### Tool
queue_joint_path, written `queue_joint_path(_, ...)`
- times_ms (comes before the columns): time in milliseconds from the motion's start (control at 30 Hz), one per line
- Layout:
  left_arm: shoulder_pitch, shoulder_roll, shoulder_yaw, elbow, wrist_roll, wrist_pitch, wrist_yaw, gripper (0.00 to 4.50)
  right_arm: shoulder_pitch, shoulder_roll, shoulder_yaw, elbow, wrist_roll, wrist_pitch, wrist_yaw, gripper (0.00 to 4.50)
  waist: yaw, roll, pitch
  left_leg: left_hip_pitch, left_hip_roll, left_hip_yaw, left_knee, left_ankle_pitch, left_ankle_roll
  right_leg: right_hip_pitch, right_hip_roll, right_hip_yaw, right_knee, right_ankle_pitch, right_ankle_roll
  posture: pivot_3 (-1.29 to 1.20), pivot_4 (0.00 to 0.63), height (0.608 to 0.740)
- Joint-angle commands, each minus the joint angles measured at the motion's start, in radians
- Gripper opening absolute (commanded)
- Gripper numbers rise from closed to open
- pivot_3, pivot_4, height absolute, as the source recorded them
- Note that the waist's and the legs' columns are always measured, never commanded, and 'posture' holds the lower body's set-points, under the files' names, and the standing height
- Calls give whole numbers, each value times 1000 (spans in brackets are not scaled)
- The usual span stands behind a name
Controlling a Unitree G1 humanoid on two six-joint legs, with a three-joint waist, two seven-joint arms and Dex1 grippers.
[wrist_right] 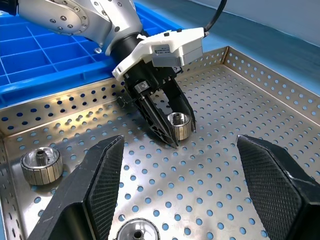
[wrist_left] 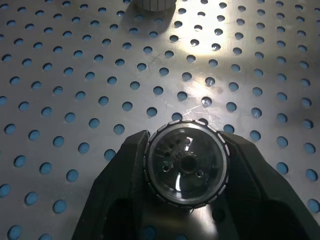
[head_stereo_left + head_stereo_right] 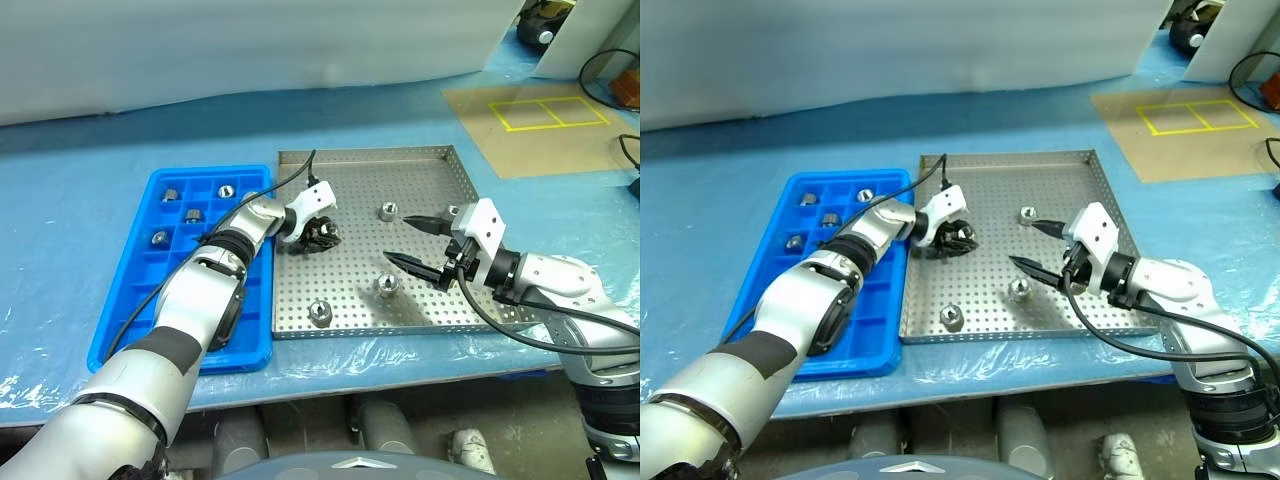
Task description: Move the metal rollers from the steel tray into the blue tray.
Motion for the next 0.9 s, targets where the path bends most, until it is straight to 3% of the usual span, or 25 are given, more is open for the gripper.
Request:
queue_joint_path(33, -9, 20, 14, 0, -7, 0, -27, 1771, -23, -1, 0, 9, -4, -28, 5, 3682, 0, 0, 0, 0, 0, 0, 0, 0, 0, 0, 0, 0, 0, 0, 0, -438, 150, 740)
queue_joint_path(233, -39, 46, 64, -20, -52, -13, -91, 1771, -53, 8, 19, 39, -8, -44, 18, 3682, 1, 0, 0, 0, 0, 0, 0, 0, 0, 0, 0, 0, 0, 0, 0, -405, 150, 740)
queue_joint_path(367, -119, 81, 180, -71, -186, 26, -233, 1771, -86, 21, 45, 69, -13, -56, 39, 3682, 7, -1, 1, -2, 0, 0, 0, 0, 0, -2, 0, 0, 1, 0, 0, -356, 150, 740)
queue_joint_path(467, -160, 195, 241, -184, -287, 110, -411, 1771, -154, 48, 101, 131, -25, -83, 78, 3682, 5, -2, 2, -2, 1, 1, -1, 1, -1, -4, 0, 0, 2, 0, 0, -280, 150, 740)
queue_joint_path(533, -154, 259, 259, -250, -320, 164, -444, 1771, -202, 70, 133, 178, -37, -108, 103, 3682, 5, -1, 2, 1, 3, 3, -4, 2, -3, -4, 0, 1, 3, 0, 0, -230, 150, 740)
queue_joint_path(733, 65, 517, 267, -583, -362, 342, -469, 1771, -410, 183, 247, 395, -87, -236, 217, 3682, 16, 1, 2, 9, 4, 8, -14, 4, -8, -4, 1, 1, 5, -2, -3, -61, 150, 740)
queue_joint_path(900, 324, 657, 351, -974, -474, 575, -393, 1771, -561, 296, 302, 596, -116, -345, 316, 3682, 68, -1, 3, -1, 8, 7, -13, 9, -9, -12, 1, -5, 9, -2, -5, 97, 150, 740)
